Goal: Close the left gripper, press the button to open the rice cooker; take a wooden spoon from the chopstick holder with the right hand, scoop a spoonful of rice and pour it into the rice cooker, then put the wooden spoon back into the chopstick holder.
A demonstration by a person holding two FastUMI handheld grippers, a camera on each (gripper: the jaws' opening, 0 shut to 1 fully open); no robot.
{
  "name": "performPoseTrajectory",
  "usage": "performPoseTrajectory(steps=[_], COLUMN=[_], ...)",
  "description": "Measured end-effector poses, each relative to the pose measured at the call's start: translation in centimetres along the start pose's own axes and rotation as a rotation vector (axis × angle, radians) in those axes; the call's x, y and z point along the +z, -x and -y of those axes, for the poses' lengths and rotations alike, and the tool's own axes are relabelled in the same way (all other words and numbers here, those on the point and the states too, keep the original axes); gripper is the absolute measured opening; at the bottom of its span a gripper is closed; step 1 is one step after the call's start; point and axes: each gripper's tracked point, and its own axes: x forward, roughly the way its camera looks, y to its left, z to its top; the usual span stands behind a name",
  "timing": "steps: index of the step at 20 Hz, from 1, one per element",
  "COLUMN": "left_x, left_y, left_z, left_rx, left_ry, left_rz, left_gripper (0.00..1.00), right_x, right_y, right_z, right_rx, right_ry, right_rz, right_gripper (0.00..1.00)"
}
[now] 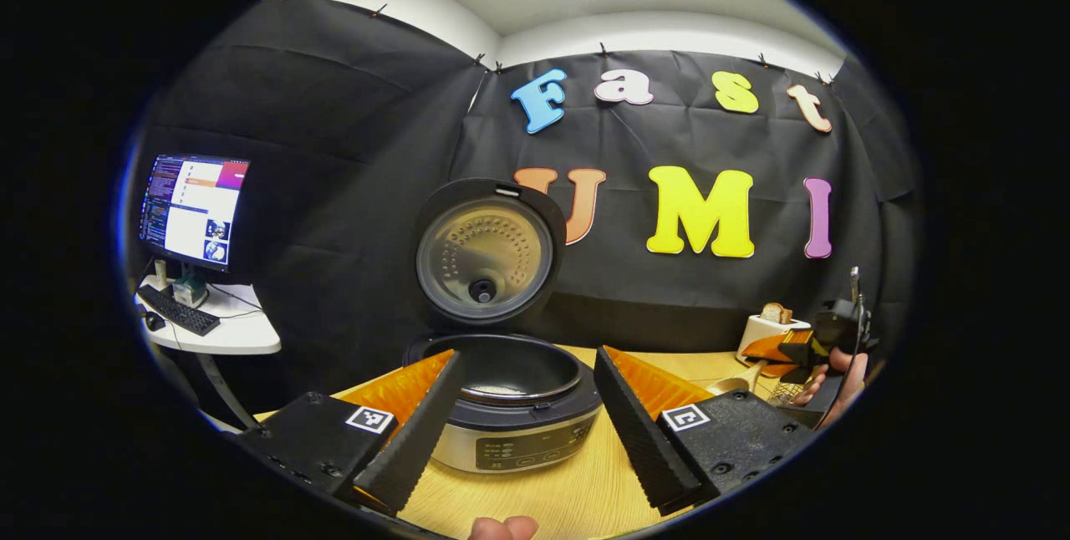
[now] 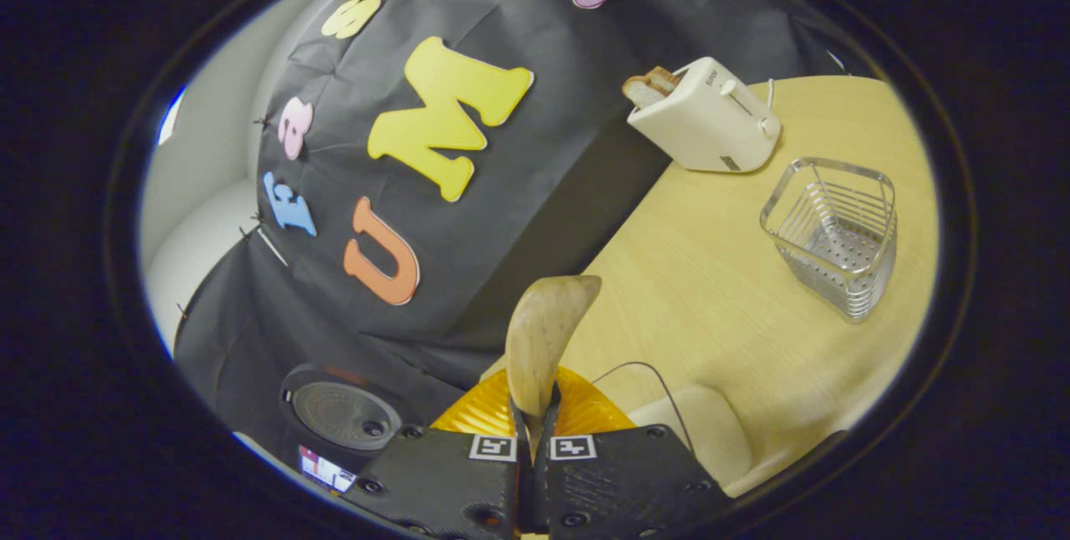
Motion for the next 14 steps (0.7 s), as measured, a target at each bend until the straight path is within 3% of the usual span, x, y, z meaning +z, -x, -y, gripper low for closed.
performPoseTrajectory(steps=[1, 2, 3, 8, 14], left_x=[0.0, 0.1, 0.1, 0.3, -0.9], left_y=[0.0, 0.0, 0.1, 0.1, -0.2], left_z=[0.1, 0.1, 0.2, -0.9, -2.3], left_rx=[0.003, 0.004, 0.003, 0.032, 0.057], left_ry=[-0.005, -0.010, -0.016, -0.042, -0.046], left_rz=[0.001, 0.005, 0.008, 0.014, -0.028], left_gripper=[1.00, 0.93, 1.00, 1.00, 1.00], right_x=[0.6, 1.1, 1.6, 3.5, 3.5], right_y=[0.3, 0.5, 0.5, 0.7, -0.7], right_z=[0.0, -0.1, -0.3, -1.3, -5.7], right_rx=[0.010, 0.021, 0.030, 0.052, 0.106], right_ry=[-0.031, -0.049, -0.065, -0.091, -0.096], right_rz=[0.003, 0.006, 0.006, 0.034, 0.009], right_gripper=[0.00, 0.00, 0.00, 0.00, 0.00])
